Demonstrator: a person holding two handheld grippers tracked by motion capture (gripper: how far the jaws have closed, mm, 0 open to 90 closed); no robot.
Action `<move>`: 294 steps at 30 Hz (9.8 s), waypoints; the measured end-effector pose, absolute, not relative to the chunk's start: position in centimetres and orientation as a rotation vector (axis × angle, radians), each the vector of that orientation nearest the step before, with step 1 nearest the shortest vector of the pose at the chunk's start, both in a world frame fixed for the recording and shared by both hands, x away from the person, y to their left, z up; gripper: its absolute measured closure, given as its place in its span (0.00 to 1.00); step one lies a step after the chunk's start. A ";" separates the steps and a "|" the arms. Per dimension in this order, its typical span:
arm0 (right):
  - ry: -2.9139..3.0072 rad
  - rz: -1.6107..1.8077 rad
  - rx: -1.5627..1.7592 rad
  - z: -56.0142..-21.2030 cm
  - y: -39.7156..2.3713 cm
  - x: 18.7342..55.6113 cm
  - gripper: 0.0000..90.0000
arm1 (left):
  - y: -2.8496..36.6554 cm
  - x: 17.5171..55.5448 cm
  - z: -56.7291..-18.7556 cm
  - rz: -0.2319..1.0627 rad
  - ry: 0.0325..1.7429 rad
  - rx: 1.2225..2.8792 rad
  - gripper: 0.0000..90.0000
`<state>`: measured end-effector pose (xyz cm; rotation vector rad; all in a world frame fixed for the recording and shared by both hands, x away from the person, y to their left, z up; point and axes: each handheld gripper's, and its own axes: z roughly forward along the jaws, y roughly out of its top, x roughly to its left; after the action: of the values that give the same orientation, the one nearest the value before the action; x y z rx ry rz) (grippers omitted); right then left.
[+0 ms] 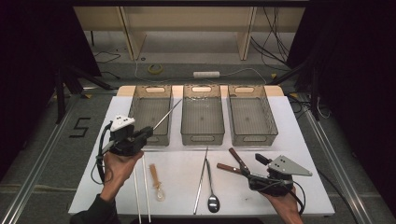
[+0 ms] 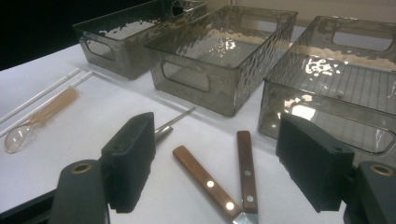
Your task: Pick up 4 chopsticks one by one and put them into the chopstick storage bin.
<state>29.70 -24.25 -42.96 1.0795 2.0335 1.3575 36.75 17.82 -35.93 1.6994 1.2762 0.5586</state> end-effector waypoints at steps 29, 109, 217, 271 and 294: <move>2.034 1.375 1.092 -43.1 -24.5 29.9 0.33 | 21.0 45.8 -38.6 0.690 1.429 1.666 0.94; 2.036 1.372 1.067 -42.9 -24.2 29.6 0.33 | 11.3 29.8 -43.2 0.507 1.255 1.783 0.27; 2.034 1.370 1.074 -42.9 -24.2 29.6 0.33 | 4.7 24.8 -49.7 0.458 1.177 2.027 0.93; 2.043 1.358 1.079 -43.0 -24.2 29.8 0.33 | 11.2 29.1 -40.0 0.470 1.037 1.723 0.94; 2.038 1.363 1.082 -43.0 -24.3 29.8 0.33 | 17.8 37.2 -38.3 0.691 1.211 1.579 0.94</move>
<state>29.78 -24.25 -43.00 1.0822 2.0383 1.3631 37.21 17.79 -38.32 1.5787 1.2106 0.6914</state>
